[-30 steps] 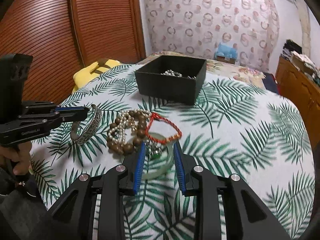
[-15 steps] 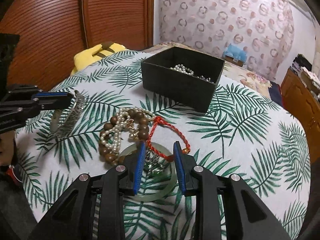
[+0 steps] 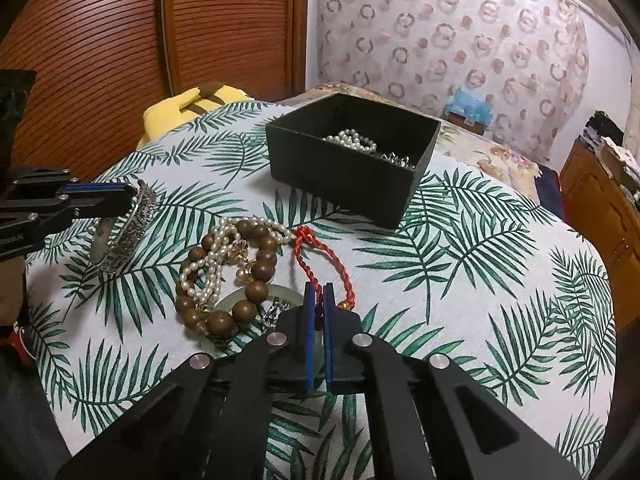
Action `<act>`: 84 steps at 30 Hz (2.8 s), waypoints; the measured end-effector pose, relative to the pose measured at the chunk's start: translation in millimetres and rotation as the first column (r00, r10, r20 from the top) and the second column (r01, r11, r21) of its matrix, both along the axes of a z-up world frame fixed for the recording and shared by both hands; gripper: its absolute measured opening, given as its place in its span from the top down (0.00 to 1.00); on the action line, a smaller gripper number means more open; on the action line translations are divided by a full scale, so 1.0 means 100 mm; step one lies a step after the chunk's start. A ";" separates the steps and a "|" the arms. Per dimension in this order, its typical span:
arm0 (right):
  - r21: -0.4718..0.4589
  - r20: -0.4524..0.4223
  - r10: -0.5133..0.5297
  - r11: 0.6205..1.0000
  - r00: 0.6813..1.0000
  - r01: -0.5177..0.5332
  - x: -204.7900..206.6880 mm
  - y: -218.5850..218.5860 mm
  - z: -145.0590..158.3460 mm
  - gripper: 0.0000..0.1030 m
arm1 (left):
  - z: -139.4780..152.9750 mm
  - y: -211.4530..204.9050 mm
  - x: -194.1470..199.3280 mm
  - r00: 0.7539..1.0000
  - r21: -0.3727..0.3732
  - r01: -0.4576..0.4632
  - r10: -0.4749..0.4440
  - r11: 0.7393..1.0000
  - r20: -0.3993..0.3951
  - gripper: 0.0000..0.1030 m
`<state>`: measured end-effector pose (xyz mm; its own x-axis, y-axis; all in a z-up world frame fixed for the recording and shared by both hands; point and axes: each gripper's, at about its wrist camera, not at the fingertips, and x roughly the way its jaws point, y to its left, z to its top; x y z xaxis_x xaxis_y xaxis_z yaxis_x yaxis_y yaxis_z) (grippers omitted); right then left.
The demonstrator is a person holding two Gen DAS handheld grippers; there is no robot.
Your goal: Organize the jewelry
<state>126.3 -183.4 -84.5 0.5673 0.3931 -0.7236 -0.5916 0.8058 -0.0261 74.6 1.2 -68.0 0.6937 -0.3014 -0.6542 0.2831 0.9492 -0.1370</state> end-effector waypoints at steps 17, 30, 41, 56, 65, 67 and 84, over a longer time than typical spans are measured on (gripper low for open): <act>0.080 0.108 -0.011 0.997 0.994 0.002 0.22 -0.02 0.61 0.96 | 0.19 -0.15 0.49 0.998 0.037 0.002 -0.004 0.999 0.058 0.96; 0.128 0.105 -0.011 0.992 0.994 -0.003 0.70 0.07 0.79 0.96 | 0.34 -0.19 0.78 0.996 0.061 -0.006 0.000 0.998 0.092 0.96; 0.150 0.064 -0.015 0.989 0.998 0.006 1.05 0.11 0.61 0.95 | 0.40 -0.20 1.06 0.995 0.067 -0.021 0.014 0.998 0.099 0.96; 0.177 0.061 -0.078 0.982 0.995 0.066 0.92 -0.26 0.54 0.74 | 0.23 -0.37 1.51 0.998 0.096 -0.035 0.030 0.995 0.057 0.96; 0.199 0.056 -0.090 0.977 0.994 0.077 0.70 -0.46 0.46 0.74 | 0.11 -0.52 1.75 0.999 0.120 -0.036 0.036 0.992 0.004 0.90; 0.199 0.051 -0.087 0.977 0.995 0.075 0.67 -0.46 0.43 0.74 | 0.11 -0.51 1.74 0.999 0.116 -0.047 0.047 0.992 0.007 0.90; 0.193 0.005 -0.041 0.980 0.999 0.039 0.19 -0.35 0.21 0.74 | 0.21 -0.24 1.04 0.996 0.120 -0.052 0.043 0.991 0.077 0.57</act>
<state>145.1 -218.0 -63.7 0.5913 0.5016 -0.6315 -0.5590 0.8193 0.1274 179.0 -22.4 -46.7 0.7530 -0.1882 -0.6305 0.2426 0.9701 0.0002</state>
